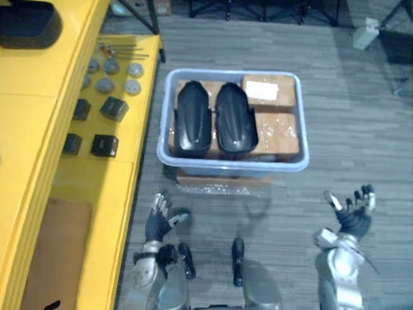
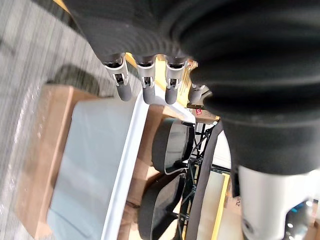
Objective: Walk over and take plastic housings, then place them on the shelf
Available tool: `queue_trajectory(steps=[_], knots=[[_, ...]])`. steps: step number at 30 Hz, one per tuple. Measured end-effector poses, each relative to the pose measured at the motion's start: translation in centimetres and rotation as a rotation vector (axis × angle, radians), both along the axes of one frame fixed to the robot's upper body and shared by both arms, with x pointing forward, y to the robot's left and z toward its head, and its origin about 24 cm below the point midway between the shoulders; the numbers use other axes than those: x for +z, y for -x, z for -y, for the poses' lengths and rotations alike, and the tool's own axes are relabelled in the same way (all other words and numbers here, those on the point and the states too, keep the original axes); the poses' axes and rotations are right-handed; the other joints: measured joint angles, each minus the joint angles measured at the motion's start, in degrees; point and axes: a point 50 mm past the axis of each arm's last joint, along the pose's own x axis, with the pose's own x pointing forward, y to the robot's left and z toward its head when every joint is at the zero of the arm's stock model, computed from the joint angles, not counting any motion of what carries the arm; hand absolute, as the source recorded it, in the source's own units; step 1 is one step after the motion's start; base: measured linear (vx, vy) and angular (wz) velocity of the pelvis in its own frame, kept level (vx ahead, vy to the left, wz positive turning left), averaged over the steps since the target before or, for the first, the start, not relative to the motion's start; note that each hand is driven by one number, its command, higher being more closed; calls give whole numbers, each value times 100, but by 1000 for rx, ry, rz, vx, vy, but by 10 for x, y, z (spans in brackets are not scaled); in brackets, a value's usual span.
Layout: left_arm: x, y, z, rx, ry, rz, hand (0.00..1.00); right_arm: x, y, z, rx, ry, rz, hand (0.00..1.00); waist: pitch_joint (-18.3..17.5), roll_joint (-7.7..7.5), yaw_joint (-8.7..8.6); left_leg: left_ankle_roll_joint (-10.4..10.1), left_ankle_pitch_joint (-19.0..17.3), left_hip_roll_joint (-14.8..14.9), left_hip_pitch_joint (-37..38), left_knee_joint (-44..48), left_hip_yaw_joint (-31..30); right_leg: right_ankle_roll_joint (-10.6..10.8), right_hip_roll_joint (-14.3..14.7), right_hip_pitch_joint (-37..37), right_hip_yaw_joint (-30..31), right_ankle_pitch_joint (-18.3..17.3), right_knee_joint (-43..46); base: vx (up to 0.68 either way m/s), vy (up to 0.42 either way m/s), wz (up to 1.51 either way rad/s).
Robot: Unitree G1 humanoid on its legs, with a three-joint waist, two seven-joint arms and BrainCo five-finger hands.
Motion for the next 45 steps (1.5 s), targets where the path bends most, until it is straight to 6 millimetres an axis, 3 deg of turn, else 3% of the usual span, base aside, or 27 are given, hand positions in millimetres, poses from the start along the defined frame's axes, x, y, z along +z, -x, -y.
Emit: queue_trajectory(steps=[3, 5, 7, 8, 10, 11, 12, 15, 17, 22, 26, 29, 37, 45], knots=[[-13, -10, 9, -41, -107, -72, 0, 18, -29, 11, 14, 53, 35, 0, 180, 47, 8, 63, 185, -156, -17, -239, -91, 44, -100, -44, 34, 152, -108, -45, 38, 0], [-33, -8, 11, -71, -173, -180, 0, 37, -54, 18, 20, 75, 68, 0, 215, 54, 11, 106, 268, -249, -28, -339, -97, 80, -175, -87, 26, 192, -112, -54, 49, 8], [-63, 1, 9, -98, -239, -336, 0, 71, -92, 33, 20, 120, 87, 0, 239, 87, 61, 158, 345, -353, -74, -389, -194, 113, -272, -102, -72, 220, -109, -68, 61, 26], [-69, 3, 8, -102, -249, -368, 0, 81, -100, 39, 13, 136, 89, 0, 257, 123, 64, 164, 360, -388, -124, -384, -282, 119, -294, -112, -136, 223, -103, -101, 69, 41], [-88, 10, 1, -89, -273, -465, 0, 131, -122, 62, -25, 204, 119, 0, 358, 290, 293, 221, 462, -491, -330, -388, -415, 158, -393, -274, -276, 260, -70, -111, 73, 40], [-91, 12, -2, -74, -274, -487, 0, 143, -126, 64, -31, 216, 130, 0, 386, 344, 359, 228, 481, -510, -367, -392, -427, 168, -412, -311, -286, 272, -57, -105, 93, 36], [-96, 16, -10, -21, -264, -508, 0, 172, -135, 70, -50, 255, 149, 0, 465, 515, 510, 272, 531, -572, -491, -369, -523, 193, -471, -375, -379, 299, -37, -75, 77, 35], [-104, 23, -22, 50, -213, -545, 0, 193, -144, 70, -62, 278, 136, 0, 508, 705, 627, 310, 568, -645, -652, -305, -707, 196, -529, -412, -587, 300, -4, -35, 55, 36], [-105, 25, -27, 87, -180, -545, 0, 198, -149, 71, -70, 270, 102, 0, 513, 736, 802, 320, 588, -677, -718, -299, -737, 204, -568, -476, -615, 294, 34, -22, 50, 16], [-116, 37, -38, 108, -178, -600, 0, 201, -154, 79, -48, 285, -29, 0, 547, 825, 927, 359, 631, -833, -874, -270, -883, 235, -778, -672, -865, 118, 379, -19, 56, 21], [-129, 56, -38, 101, -163, -676, 0, 206, -154, 88, -77, 263, -113, 0, 559, 856, 1043, 367, 638, -873, -956, -245, -892, 222, -875, -821, -904, 37, 548, -10, 47, 4], [-129, 58, -35, 103, -128, -666, 0, 205, -151, 95, -121, 244, -155, 0, 576, 908, 1119, 361, 642, -895, -968, -243, -905, 229, -896, -888, -915, -49, 693, -9, 11, 4], [-129, 59, -33, 115, -89, -665, 0, 194, -145, 104, -254, 219, -272, 0, 570, 963, 1123, 291, 697, -882, -1024, -293, -1009, 200, -921, -972, -1046, -129, 806, 10, 0, 5], [-131, 60, -32, 127, -44, -674, 0, 170, -143, 111, -197, 181, -440, 0, 553, 989, 1131, 271, 709, -881, -1061, -315, -1015, 157, -941, -1057, -1058, -232, 891, 1, 1, 1]])
